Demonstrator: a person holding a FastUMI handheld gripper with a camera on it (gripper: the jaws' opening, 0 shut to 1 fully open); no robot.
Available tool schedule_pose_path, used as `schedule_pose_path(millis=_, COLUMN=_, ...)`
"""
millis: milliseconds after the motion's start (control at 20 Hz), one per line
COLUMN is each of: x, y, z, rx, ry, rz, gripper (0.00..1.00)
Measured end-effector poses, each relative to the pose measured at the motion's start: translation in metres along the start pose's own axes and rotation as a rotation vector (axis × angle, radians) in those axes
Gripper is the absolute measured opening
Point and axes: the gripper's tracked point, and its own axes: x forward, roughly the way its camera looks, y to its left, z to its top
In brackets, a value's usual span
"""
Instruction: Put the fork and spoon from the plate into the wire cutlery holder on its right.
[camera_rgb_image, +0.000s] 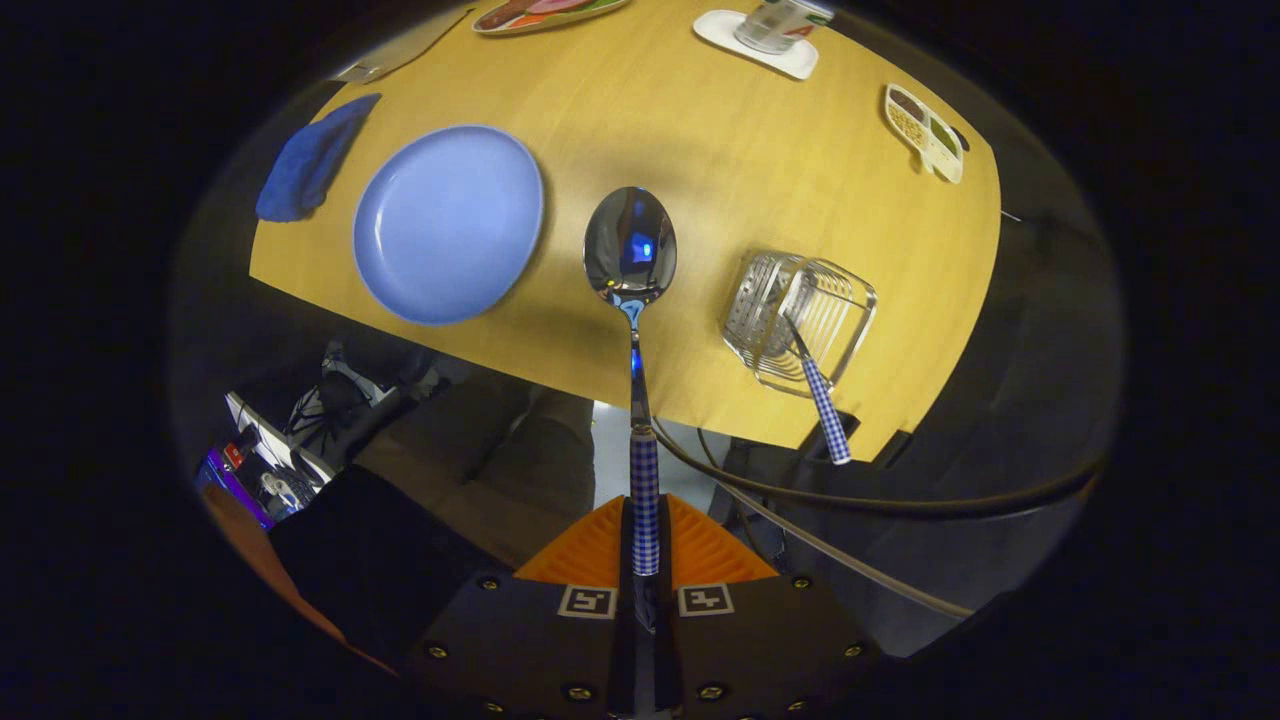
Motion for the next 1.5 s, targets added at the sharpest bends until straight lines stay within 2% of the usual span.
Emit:
schedule_pose_path(millis=250, x=-0.002, y=-0.047, z=-0.045, rx=0.013, ry=0.072, rz=-0.047, gripper=0.08)
schedule_pose_path(millis=550, x=-0.005, y=-0.090, z=-0.056, rx=-0.036, ry=0.225, rz=-0.122, gripper=0.08)
schedule_pose_path(millis=800, x=-0.002, y=-0.108, z=-0.029, rx=-0.099, ry=0.355, rz=-0.146, gripper=0.08)
schedule_pose_path(millis=1000, x=0.000, y=-0.108, z=-0.008, rx=-0.108, ry=0.472, rz=-0.122, gripper=0.08)
schedule_pose_path(millis=1350, x=0.010, y=-0.113, z=0.012, rx=-0.103, ry=0.621, rz=-0.107, gripper=0.08)
schedule_pose_path(millis=1500, x=0.017, y=-0.116, z=0.024, rx=-0.119, ry=0.638, rz=-0.103, gripper=0.08)
